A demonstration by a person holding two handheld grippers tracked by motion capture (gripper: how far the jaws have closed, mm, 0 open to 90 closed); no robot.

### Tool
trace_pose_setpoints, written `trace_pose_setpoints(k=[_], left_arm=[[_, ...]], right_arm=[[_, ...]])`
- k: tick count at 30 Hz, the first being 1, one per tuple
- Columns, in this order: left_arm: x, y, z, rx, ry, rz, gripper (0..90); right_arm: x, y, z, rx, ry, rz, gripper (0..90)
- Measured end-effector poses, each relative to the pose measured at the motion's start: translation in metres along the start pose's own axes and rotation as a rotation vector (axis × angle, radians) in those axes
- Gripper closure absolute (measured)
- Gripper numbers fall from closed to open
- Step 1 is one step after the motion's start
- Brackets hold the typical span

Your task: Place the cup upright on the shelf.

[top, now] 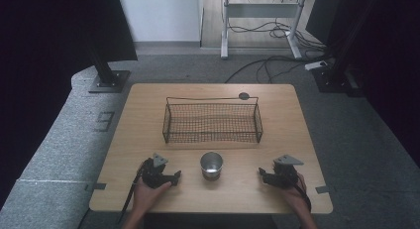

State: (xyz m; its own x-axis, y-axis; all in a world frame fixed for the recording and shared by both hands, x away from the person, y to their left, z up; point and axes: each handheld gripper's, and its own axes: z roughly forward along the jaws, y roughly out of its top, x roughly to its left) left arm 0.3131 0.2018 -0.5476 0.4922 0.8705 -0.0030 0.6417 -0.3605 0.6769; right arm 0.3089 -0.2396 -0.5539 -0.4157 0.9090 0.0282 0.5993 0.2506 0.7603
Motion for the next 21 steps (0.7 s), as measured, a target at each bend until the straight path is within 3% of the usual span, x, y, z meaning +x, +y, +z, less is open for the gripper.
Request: trace_pose_setpoints(k=[5, 7, 10, 18, 21], left_arm=[[0.000, -0.001, -0.001, 0.001, -0.004, 0.003, 8.4], [0.000, -0.001, -0.001, 0.001, -0.004, 0.003, 8.4], [0.000, -0.001, -0.001, 0.001, -0.004, 0.003, 8.4], [0.000, -0.001, -0.001, 0.001, -0.004, 0.004, 8.4], [0.000, -0.001, -0.001, 0.001, -0.005, 0.004, 8.4]], right_arm=[[0.001, -0.001, -0.002, -0.022, 0.007, -0.011, 26.9], [0.004, -0.001, -0.004, -0.036, 0.037, 0.000, 26.8], [0.008, -0.002, -0.004, -0.040, 0.044, -0.013, 26.6], [0.029, 0.004, -0.010, -0.095, 0.110, -0.051, 26.4], [0.043, 0.007, -0.010, -0.116, 0.162, -0.073, 26.4]])
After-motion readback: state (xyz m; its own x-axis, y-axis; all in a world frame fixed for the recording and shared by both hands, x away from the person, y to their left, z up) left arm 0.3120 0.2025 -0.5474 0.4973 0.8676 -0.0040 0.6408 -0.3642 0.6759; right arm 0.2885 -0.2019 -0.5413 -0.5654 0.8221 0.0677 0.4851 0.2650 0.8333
